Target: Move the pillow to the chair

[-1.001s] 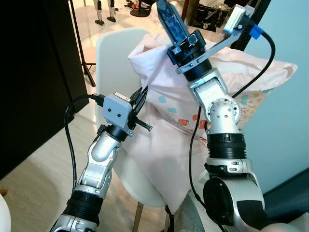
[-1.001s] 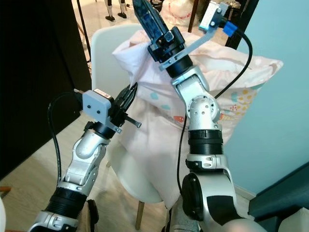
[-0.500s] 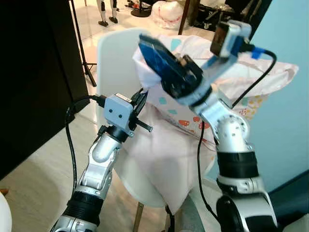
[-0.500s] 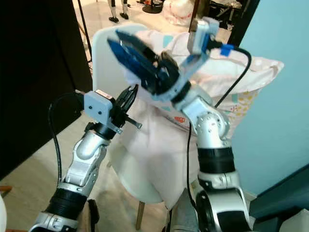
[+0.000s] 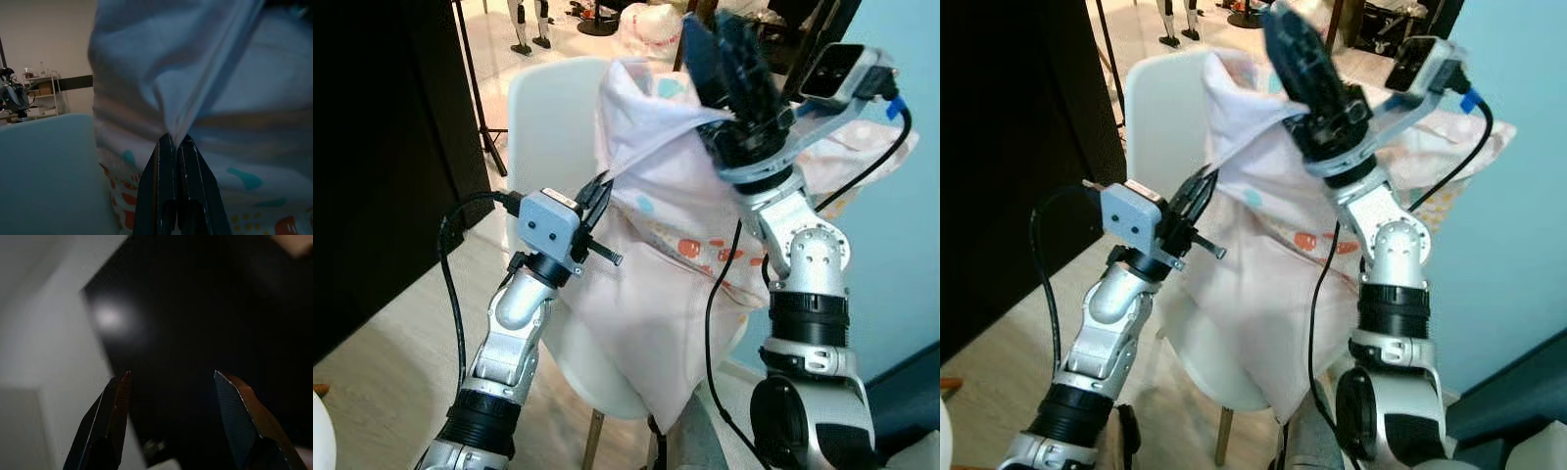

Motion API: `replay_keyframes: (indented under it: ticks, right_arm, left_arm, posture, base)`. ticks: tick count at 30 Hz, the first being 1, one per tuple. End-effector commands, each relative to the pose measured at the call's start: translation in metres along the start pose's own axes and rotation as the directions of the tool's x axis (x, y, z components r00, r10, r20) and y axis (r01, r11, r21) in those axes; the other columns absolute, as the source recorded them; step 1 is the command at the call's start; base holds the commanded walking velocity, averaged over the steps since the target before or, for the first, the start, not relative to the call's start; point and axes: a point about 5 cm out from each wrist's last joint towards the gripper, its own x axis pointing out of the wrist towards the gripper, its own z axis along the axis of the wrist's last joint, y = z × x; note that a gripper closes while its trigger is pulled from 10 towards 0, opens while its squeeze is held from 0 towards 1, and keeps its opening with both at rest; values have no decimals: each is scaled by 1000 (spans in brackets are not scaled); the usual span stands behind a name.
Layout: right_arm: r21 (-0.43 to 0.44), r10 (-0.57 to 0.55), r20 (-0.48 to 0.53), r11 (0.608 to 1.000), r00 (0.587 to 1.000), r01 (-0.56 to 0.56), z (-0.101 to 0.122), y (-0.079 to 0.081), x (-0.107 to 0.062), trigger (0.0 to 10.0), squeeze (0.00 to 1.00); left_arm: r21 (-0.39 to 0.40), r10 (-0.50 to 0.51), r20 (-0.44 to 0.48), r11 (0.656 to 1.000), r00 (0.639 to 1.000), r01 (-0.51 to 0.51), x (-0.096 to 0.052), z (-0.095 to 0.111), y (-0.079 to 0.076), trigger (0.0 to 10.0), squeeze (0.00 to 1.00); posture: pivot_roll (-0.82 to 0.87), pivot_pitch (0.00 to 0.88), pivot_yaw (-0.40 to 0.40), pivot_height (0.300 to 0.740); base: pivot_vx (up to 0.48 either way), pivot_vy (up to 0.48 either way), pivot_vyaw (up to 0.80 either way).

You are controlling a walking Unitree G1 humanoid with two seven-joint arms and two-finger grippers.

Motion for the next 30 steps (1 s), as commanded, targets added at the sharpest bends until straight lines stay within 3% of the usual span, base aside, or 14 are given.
replay_keyframes:
  ticks: [1,4,6,8,11,13,15,17,21,22,24,28,29,30]
  right_arm:
    - [-68,-83,-16,994,996,82,6,-10,-3,10000,0]
    - [-121,-96,-157,990,983,78,-15,-11,-7,10000,0]
    - [-201,-84,-370,980,925,8,-53,-7,-12,10000,0]
    - [-159,-40,-329,987,944,-14,-53,-1,-10,10000,0]
    - [15,-30,-25,999,999,30,-12,-1,3,10000,0]
    - [21,-48,-6,999,999,48,-7,-4,3,10000,0]
    - [-122,-85,-189,991,978,63,-25,-8,0,10000,0]
    - [-130,6,-412,989,911,-65,-60,3,-12,10000,0]
    - [-124,94,-516,975,851,-183,-77,16,-20,10000,0]
    - [-142,141,-600,950,787,-279,-88,25,-28,10000,0]
    - [-137,152,-604,947,782,-290,-89,27,-29,10000,0]
    - [-191,17,-530,972,848,-140,-80,8,-21,10000,0]
    - [-213,5,-506,968,863,-130,-76,5,-20,0,20]
    - [-221,2,-492,967,871,-127,-74,4,-20,0,16]
  left_arm:
    - [1,46,-75,999,996,-46,-13,-11,9,0,0]
    - [3,44,-79,999,996,-44,-14,-11,9,0,0]
    - [7,43,-81,999,996,-43,-14,-10,10,0,0]
    - [9,49,-76,999,996,-49,-12,-9,11,0,0]
    - [10,50,-73,999,996,-49,-11,-8,11,0,0]
    - [8,48,-73,999,996,-48,-11,-8,10,0,0]
    - [3,42,-78,999,996,-42,-13,-9,8,0,0]
    - [1,31,-85,1000,996,-31,-14,-10,5,0,0]
    - [2,30,-85,1000,996,-30,-13,-9,6,0,0]
    - [3,33,-84,999,996,-33,-13,-9,7,0,0]
    - [3,34,-84,999,996,-34,-13,-9,7,0,0]
    - [4,36,-83,999,996,-35,-13,-8,7,0,0]
    - [3,36,-83,999,996,-36,-12,-8,6,0,0]
    - [3,36,-83,999,996,-36,-12,-8,6,0,0]
  posture:
    - [-22,144,-114,553]
    - [-21,146,-113,553]
    - [-16,143,-113,553]
    - [-16,143,-113,553]
    - [-13,145,-110,553]
    - [-17,148,-108,553]
    - [-17,148,-106,553]
    - [-8,149,-110,553]
    - [-7,147,-109,553]
    - [-9,147,-106,553]
    - [-6,145,-110,553]
    - [-8,146,-112,553]
    - [-9,145,-113,553]
    - [-8,144,-114,553]
  base:
    - [0,0,0]
    - [0,0,0]
    - [0,0,0]
    - [0,0,0]
    - [0,0,0]
    - [0,0,0]
    - [0,0,0]
    - [0,0,0]
    - [0,0,0]
    - [0,0,0]
    - [0,0,0]
    - [0,0,0]
    - [0,0,0]
    - [0,0,0]
